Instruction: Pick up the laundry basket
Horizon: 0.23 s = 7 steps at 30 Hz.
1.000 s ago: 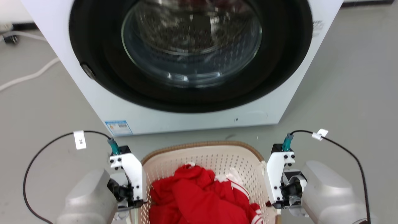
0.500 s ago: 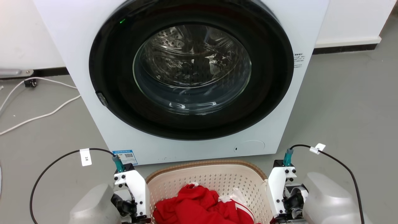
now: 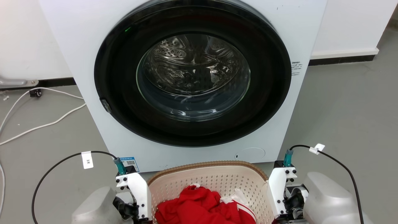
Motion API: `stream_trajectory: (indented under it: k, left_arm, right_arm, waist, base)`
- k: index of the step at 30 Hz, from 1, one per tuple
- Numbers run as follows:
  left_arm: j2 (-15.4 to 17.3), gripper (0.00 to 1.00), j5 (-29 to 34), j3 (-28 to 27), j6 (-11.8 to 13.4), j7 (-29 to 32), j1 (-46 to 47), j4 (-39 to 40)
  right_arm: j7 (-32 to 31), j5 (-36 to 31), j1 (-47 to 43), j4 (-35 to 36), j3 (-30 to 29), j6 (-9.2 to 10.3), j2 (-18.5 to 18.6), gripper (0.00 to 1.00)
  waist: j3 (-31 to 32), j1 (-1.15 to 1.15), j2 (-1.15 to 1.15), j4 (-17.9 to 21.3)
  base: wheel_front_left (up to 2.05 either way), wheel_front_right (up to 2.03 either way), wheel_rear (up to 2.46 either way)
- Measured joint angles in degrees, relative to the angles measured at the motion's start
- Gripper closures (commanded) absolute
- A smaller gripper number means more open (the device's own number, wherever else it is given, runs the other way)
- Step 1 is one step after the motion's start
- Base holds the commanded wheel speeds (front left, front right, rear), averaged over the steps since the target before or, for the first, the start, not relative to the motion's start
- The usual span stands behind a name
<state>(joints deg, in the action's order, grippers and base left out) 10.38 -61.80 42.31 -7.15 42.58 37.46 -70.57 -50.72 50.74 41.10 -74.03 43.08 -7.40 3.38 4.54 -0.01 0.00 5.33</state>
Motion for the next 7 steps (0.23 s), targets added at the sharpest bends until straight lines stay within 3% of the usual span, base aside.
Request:
stream_trajectory:
  k: [7]
  left_arm:
    - [-0.08, 1.0, -0.57, 0.31, 0.01, -0.77, 0.01, 0.41]
  right_arm:
    - [0.35, -1.44, 0.05, -0.01, -0.83, 0.0, 0.04, 1.0]
  waist:
    - [-0.28, 0.01, 0.0, 0.21]
  base:
    - [0.0, 0.0, 0.0]
